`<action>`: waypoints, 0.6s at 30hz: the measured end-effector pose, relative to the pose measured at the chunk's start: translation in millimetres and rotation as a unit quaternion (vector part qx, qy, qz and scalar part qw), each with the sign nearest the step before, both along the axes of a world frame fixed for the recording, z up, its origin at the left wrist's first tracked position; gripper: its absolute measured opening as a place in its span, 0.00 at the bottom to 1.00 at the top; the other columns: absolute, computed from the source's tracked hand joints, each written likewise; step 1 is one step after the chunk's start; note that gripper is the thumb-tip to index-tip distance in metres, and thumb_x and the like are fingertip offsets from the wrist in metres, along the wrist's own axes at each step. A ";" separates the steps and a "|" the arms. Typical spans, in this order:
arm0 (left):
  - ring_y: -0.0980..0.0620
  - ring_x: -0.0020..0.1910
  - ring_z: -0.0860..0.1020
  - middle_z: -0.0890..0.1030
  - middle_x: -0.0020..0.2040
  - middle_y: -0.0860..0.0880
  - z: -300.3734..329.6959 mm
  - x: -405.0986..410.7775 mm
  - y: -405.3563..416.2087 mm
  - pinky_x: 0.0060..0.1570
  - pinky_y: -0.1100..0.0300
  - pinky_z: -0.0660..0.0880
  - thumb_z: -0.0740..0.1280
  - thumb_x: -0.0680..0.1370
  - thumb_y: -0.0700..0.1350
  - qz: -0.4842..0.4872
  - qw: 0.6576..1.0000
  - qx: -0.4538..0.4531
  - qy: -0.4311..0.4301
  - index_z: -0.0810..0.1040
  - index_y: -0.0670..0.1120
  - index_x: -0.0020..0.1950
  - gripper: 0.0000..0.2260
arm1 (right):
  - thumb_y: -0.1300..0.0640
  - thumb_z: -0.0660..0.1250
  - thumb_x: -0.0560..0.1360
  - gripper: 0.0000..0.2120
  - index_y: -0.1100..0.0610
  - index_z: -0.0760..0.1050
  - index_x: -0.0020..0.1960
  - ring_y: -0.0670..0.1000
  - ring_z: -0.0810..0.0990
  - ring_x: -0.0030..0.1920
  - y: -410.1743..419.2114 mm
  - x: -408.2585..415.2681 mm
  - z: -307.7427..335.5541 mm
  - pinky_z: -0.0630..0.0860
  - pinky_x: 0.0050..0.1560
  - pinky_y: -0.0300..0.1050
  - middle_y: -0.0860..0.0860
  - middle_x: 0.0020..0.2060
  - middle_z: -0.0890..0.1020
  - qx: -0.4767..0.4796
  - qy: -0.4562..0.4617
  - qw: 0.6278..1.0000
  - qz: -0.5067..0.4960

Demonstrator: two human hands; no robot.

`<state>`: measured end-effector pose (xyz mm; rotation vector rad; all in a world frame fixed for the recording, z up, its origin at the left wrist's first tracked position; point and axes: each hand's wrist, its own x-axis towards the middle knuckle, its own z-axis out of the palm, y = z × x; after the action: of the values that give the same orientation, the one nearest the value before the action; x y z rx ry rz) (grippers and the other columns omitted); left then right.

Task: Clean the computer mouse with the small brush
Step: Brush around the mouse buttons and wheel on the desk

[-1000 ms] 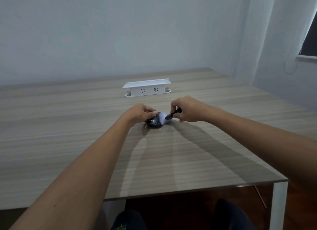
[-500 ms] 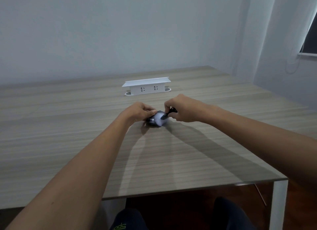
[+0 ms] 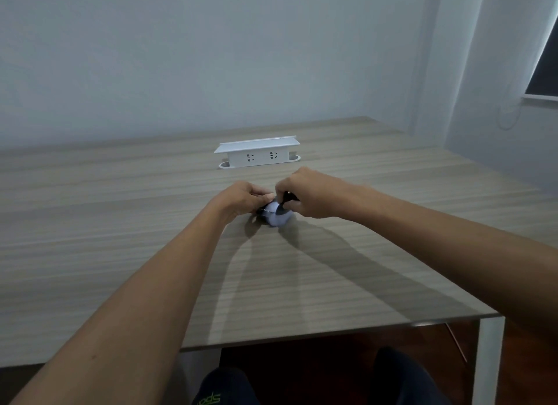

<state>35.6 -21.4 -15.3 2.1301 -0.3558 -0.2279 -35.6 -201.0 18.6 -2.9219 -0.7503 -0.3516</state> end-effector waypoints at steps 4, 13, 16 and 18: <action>0.49 0.51 0.79 0.84 0.55 0.40 0.5 -2.7 -1.3 0.61 0.55 0.75 0.68 0.80 0.41 0.016 1.000 -0.002 -0.001 0.82 0.39 0.63 0.12 | 0.61 0.68 0.76 0.05 0.58 0.80 0.52 0.59 0.80 0.51 -4.5 7.3 3.6 0.75 0.47 0.50 0.57 0.49 0.83 -0.018 -0.014 0.999 -0.030; 0.50 0.53 0.80 0.84 0.56 0.41 0.2 -3.0 -2.2 0.64 0.55 0.75 0.68 0.80 0.41 0.012 1.000 -0.012 0.010 0.82 0.39 0.64 0.13 | 0.61 0.69 0.76 0.05 0.58 0.82 0.51 0.47 0.80 0.36 -17.7 4.7 -0.2 0.76 0.43 0.44 0.50 0.38 0.82 0.053 0.033 0.998 -0.022; 0.50 0.52 0.80 0.84 0.56 0.41 1.0 -3.2 -3.1 0.64 0.56 0.75 0.68 0.80 0.41 0.016 1.000 -0.009 0.007 0.81 0.39 0.64 0.13 | 0.63 0.69 0.76 0.05 0.58 0.82 0.51 0.41 0.79 0.30 -20.1 7.5 4.3 0.78 0.41 0.41 0.51 0.41 0.84 0.079 0.055 0.995 -0.016; 0.50 0.53 0.79 0.83 0.58 0.40 1.7 -3.1 -3.6 0.65 0.56 0.75 0.69 0.80 0.41 0.022 1.000 -0.007 0.008 0.81 0.39 0.65 0.14 | 0.64 0.69 0.76 0.06 0.59 0.82 0.52 0.44 0.80 0.36 -25.4 14.4 3.3 0.76 0.44 0.42 0.52 0.45 0.84 0.078 0.036 0.995 -0.042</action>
<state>32.5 -25.0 -13.6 2.1192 -0.2997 -0.2158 -21.2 -226.4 21.9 -2.8072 -0.5633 -0.2964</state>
